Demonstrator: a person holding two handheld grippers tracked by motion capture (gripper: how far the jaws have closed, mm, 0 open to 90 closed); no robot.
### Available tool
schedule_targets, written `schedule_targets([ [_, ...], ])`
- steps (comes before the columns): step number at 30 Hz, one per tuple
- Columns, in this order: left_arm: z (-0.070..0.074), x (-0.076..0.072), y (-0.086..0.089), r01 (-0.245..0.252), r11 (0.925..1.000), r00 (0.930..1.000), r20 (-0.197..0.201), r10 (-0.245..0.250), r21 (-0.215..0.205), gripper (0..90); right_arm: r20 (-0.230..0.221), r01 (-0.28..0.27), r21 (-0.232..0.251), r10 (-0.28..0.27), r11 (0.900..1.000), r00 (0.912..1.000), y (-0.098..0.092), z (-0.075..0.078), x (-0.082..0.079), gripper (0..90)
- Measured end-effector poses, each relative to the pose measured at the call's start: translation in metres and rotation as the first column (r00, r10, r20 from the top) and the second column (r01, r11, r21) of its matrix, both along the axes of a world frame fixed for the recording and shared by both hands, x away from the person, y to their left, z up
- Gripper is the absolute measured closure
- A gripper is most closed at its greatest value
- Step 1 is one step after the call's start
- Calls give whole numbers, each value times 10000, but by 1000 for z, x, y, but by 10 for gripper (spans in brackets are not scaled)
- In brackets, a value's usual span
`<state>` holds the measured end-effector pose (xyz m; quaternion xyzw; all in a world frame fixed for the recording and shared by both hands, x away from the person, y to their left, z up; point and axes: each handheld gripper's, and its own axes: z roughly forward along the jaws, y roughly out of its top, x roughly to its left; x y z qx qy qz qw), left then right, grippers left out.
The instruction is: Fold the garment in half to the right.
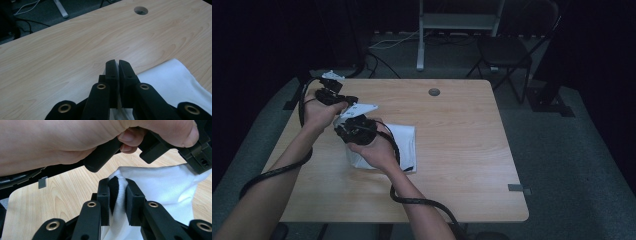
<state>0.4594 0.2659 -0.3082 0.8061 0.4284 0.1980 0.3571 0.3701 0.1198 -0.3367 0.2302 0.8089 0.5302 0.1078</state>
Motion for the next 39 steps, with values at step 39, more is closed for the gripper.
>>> schedule_targets([
  [39, -5, 0, -43, 287, 9954, 9996, 20, -286, -914, 867, -168, 454, 136, -451, 9989, 9988, -50, -1, -8, 769],
])
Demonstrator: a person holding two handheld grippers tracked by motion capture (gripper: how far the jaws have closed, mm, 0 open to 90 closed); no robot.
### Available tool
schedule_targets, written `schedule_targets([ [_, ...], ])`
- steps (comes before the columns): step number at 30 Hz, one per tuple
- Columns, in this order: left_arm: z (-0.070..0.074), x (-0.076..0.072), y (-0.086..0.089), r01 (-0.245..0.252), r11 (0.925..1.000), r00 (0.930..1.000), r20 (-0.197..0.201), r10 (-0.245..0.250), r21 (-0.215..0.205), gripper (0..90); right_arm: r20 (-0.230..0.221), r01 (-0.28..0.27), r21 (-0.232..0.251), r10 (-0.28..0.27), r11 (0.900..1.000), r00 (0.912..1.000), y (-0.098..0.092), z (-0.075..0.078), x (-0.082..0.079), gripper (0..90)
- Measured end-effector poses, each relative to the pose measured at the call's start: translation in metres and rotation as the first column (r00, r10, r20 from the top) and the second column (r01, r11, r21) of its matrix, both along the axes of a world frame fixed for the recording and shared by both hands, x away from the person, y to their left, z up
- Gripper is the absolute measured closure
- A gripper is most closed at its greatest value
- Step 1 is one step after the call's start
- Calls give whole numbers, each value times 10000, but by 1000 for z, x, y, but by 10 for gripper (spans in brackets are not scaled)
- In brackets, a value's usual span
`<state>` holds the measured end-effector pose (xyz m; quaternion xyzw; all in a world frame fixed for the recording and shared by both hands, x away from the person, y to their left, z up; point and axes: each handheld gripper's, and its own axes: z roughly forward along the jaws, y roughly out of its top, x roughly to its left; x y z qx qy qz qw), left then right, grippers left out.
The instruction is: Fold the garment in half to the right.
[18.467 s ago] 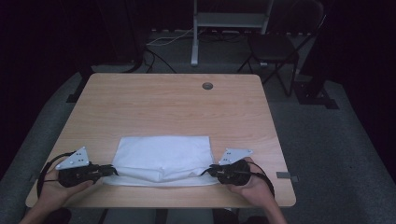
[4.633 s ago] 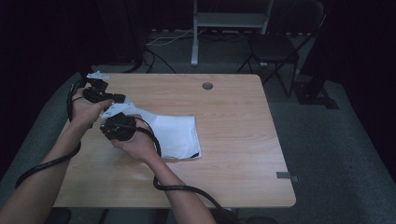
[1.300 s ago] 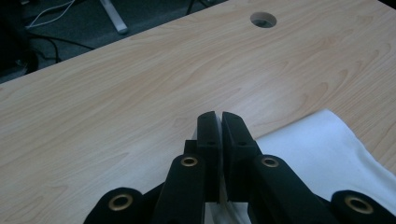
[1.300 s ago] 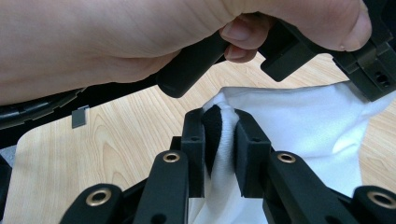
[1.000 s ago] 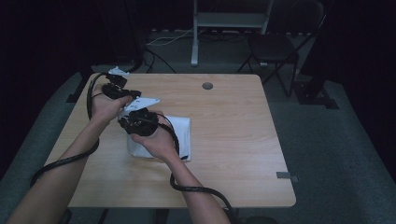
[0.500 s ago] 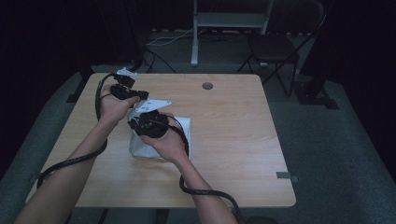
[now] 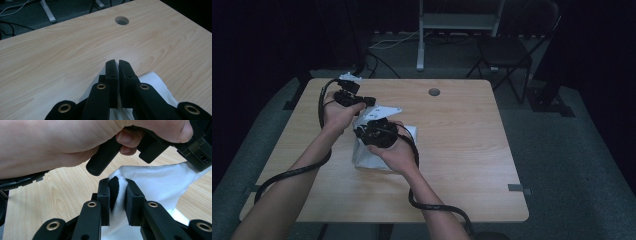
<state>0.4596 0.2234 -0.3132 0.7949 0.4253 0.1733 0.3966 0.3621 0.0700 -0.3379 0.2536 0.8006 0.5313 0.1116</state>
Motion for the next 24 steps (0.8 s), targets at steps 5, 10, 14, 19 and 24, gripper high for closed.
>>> schedule_targets([
  [5, 0, 0, -3, 17, 10000, 10000, 54, -17, -53, 867, 7, 55, -10, -55, 10000, 10000, -6, 0, 0, 769],
  [10, 0, -1, -8, 196, 9998, 9998, 83, -196, -27, 866, 0, 101, -45, -101, 9999, 9999, -10, 1, -1, 769],
  [14, -1, -1, -12, 272, 9996, 9996, 98, -271, -52, 867, -18, 146, -42, -146, 9999, 9999, -12, 0, -2, 769],
  [19, -2, -1, -17, 350, 9993, 9994, 87, -349, -94, 867, 55, 165, -71, -165, 9998, 9998, -18, -1, -2, 769],
  [24, -3, -1, -20, 372, 9992, 9993, 93, -370, -133, 867, -32, 245, -42, -245, 9997, 9997, -21, -1, -3, 769],
])
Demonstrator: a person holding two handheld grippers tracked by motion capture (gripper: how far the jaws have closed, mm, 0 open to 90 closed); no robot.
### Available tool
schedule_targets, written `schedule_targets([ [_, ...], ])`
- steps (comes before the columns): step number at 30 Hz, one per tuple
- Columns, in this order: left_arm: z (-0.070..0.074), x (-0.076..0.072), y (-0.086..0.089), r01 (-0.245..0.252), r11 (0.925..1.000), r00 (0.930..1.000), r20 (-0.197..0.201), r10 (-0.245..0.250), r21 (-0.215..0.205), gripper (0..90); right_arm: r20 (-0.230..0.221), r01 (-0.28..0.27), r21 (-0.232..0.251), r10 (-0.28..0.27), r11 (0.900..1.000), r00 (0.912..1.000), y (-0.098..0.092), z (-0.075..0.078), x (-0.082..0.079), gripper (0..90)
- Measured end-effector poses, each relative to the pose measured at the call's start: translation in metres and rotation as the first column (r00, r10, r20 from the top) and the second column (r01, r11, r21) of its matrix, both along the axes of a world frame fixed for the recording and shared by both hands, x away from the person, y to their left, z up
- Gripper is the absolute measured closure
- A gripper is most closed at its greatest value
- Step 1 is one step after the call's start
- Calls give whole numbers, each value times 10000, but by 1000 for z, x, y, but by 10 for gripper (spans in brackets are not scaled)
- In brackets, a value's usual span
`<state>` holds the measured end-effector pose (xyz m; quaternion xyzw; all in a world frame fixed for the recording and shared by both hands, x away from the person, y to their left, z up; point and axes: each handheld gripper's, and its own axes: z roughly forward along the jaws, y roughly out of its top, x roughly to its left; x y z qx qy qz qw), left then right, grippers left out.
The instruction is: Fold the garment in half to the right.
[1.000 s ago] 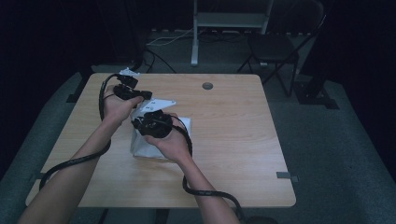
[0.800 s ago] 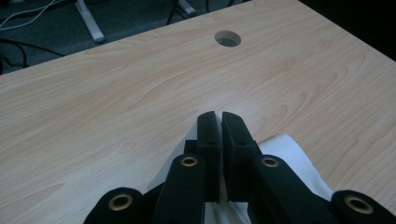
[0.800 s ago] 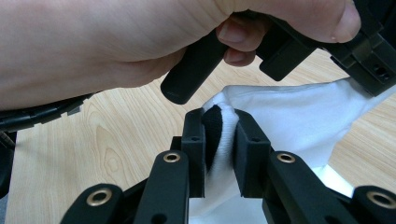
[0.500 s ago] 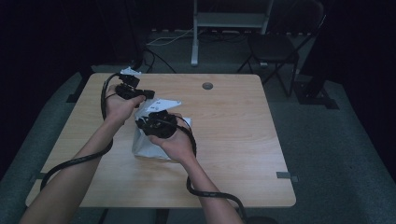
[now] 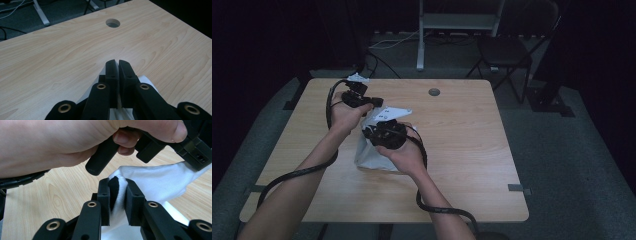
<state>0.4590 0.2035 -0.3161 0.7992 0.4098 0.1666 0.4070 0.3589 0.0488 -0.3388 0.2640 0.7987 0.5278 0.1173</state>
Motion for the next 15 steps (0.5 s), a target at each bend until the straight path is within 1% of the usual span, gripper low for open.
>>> schedule_targets([
  [3, 0, 0, -1, 16, 10000, 10000, 27, -16, 17, 867, 41, 9, -7, -9, 10000, 10000, -1, -1, 0, 769],
  [4, 0, 0, -1, 10, 10000, 10000, 34, -10, 6, 867, 23, 23, 62, -23, 10000, 10000, -1, -1, 0, 769],
  [15, -2, -1, -5, 116, 9999, 9999, 53, -116, 7, 867, 7, 63, 49, -63, 10000, 10000, -4, -4, -2, 768],
])
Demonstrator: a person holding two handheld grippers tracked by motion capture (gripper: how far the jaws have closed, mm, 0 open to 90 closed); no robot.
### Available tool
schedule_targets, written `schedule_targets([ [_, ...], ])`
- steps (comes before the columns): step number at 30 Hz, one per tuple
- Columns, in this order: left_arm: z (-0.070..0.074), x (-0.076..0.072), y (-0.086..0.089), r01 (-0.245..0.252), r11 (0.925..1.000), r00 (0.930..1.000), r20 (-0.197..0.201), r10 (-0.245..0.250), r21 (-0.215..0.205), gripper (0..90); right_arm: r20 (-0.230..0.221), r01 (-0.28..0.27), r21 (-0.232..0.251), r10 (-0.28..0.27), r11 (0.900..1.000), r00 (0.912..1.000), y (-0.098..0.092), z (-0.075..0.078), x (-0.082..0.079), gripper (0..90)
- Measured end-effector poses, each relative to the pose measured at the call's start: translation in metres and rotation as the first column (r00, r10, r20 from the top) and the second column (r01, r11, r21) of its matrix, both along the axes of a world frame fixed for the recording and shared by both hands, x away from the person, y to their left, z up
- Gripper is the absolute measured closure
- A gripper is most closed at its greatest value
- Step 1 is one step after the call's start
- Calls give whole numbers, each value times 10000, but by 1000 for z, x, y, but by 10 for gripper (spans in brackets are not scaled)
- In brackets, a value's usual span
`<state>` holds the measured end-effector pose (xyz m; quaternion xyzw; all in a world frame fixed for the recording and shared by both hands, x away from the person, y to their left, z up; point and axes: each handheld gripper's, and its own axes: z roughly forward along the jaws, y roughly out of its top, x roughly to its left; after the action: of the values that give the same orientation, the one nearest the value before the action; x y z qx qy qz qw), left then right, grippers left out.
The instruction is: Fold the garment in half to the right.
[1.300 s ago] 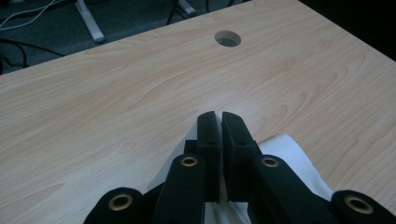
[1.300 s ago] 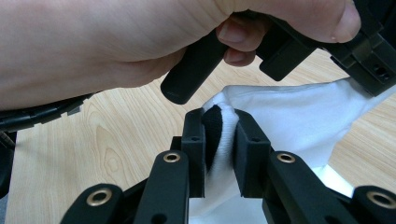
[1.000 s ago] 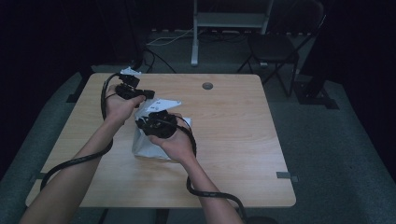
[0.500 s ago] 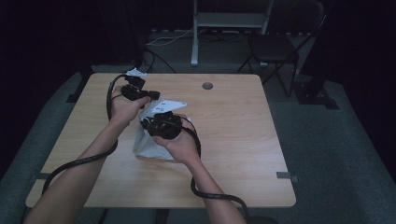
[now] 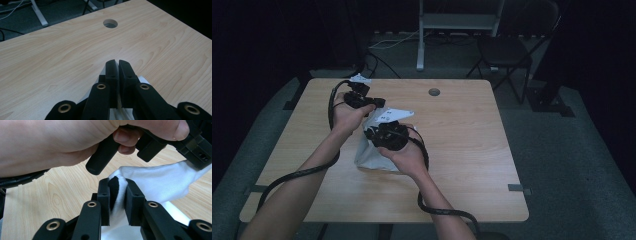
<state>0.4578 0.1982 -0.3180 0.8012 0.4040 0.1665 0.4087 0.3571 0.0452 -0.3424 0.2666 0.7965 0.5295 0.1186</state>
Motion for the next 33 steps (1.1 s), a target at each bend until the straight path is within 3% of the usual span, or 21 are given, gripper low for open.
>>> schedule_targets([
  [33, -8, 0, -12, 242, 9997, 9997, -79, -241, 53, 866, -59, 155, -14, -155, 9999, 9999, -14, -8, -3, 768],
])
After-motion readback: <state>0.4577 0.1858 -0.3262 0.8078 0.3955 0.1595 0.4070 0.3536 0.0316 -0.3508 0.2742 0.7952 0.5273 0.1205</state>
